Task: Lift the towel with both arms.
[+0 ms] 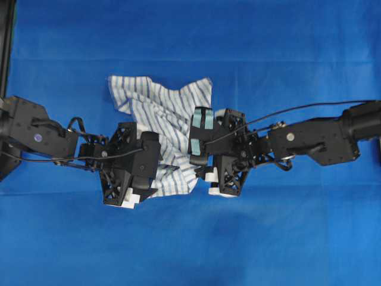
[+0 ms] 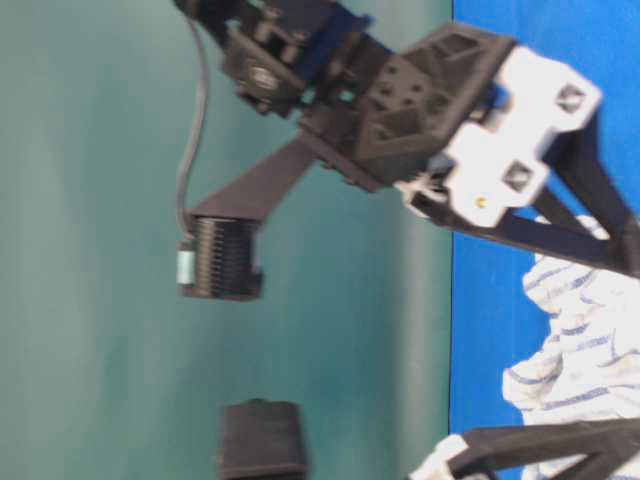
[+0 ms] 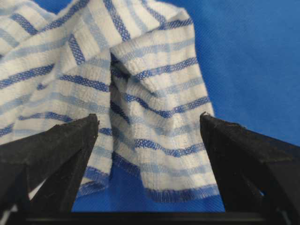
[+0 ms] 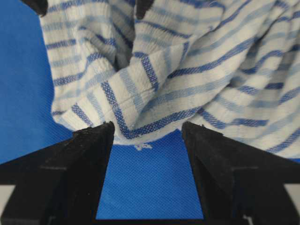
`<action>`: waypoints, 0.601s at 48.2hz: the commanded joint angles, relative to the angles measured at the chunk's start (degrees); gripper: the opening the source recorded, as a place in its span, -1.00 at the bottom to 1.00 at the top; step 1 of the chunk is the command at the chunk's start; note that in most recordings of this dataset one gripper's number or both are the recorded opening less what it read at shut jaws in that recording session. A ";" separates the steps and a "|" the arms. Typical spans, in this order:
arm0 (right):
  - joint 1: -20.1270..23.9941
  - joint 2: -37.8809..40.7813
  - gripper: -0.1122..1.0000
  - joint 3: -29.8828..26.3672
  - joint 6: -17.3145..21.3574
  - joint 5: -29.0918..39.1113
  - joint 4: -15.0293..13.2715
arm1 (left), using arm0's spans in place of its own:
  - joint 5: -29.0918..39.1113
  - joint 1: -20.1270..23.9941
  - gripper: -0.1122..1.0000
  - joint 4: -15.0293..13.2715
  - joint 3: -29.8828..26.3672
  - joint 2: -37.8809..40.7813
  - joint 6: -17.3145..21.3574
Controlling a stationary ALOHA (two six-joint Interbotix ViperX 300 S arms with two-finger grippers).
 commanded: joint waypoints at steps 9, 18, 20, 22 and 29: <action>-0.18 2.72 0.34 -0.88 0.18 -1.67 0.09 | -4.31 0.00 0.86 -0.35 1.05 1.67 0.09; -0.26 2.99 0.32 -0.97 0.18 -1.76 0.09 | -5.71 1.14 0.80 -0.35 1.85 2.20 0.18; -0.26 2.99 0.30 -1.05 0.18 -1.76 0.09 | -5.62 1.14 0.74 -0.35 1.85 2.20 0.26; -0.35 2.99 0.23 -1.14 0.18 -1.76 0.09 | -5.36 1.14 0.63 -0.35 1.93 2.11 0.18; -0.26 2.90 -0.46 -1.32 0.26 -1.58 0.09 | -4.04 1.14 -0.06 -0.35 2.02 2.02 0.26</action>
